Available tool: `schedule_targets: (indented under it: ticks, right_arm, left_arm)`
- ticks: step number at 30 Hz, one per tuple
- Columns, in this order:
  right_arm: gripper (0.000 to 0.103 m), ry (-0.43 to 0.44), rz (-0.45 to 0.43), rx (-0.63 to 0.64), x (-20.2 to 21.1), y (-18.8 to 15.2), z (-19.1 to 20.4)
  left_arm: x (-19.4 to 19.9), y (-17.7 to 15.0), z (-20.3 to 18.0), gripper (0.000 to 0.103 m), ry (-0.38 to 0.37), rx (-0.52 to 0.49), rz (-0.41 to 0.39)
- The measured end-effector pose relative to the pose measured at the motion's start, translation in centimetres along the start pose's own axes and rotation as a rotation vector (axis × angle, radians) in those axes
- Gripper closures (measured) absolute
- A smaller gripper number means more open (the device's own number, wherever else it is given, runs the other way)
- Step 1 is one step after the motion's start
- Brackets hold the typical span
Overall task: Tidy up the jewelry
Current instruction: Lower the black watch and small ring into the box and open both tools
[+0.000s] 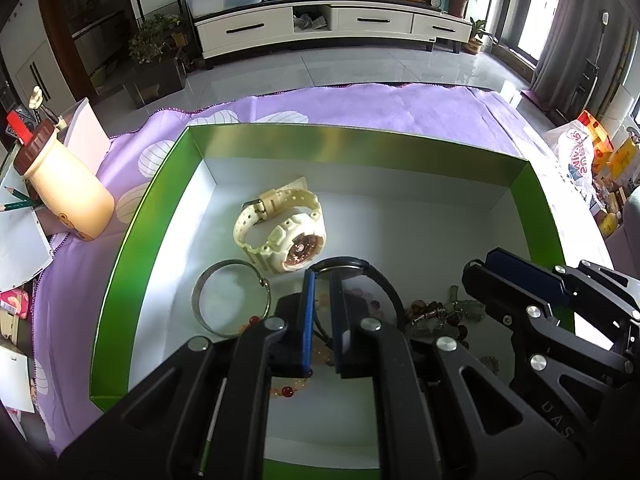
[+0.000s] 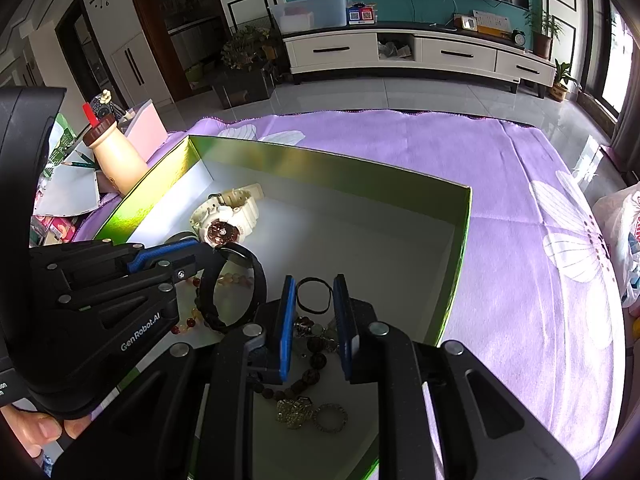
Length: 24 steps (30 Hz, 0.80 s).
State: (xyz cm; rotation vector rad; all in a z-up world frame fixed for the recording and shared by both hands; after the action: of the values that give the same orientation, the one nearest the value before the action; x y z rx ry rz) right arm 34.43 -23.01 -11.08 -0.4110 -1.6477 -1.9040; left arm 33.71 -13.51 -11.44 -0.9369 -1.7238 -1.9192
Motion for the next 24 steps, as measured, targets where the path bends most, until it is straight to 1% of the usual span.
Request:
schedule_targets:
  ticks: [5,9,17,24]
  right_arm:
    - [0.084,-0.006,0.002,-0.005,0.0,0.0,-0.1]
    - [0.084,-0.011,0.004,-0.004,0.1,-0.1,0.1]
    - [0.084,-0.019,-0.003,-0.011,0.5,0.3,0.0]
    - [0.084,-0.026,-0.006,-0.012,1.0,0.4,-0.2]
  left_arm:
    - [0.4,0.1,0.1,0.082,0.002,-0.006,-0.010]
    - [0.7,0.2,0.1,0.079,0.004,-0.008,-0.015]
    - [1.4,0.5,0.4,0.062,0.010,-0.007,-0.031]
    - [1.9,0.7,0.8,0.057,0.016,-0.001,-0.039]
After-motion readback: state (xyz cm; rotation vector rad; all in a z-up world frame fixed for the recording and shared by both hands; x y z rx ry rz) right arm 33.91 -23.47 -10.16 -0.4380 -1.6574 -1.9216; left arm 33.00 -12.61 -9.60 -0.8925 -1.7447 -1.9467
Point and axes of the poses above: each gripper's, at about its wrist camera, not at the fingertips, and x roughly against the way its jaws point, z to its left, y to its top, the point moved 5 cm from there along -x, roughly the way its jaws point, and after that the axes turned 13 degrees about -z, right-handed, at the moved point
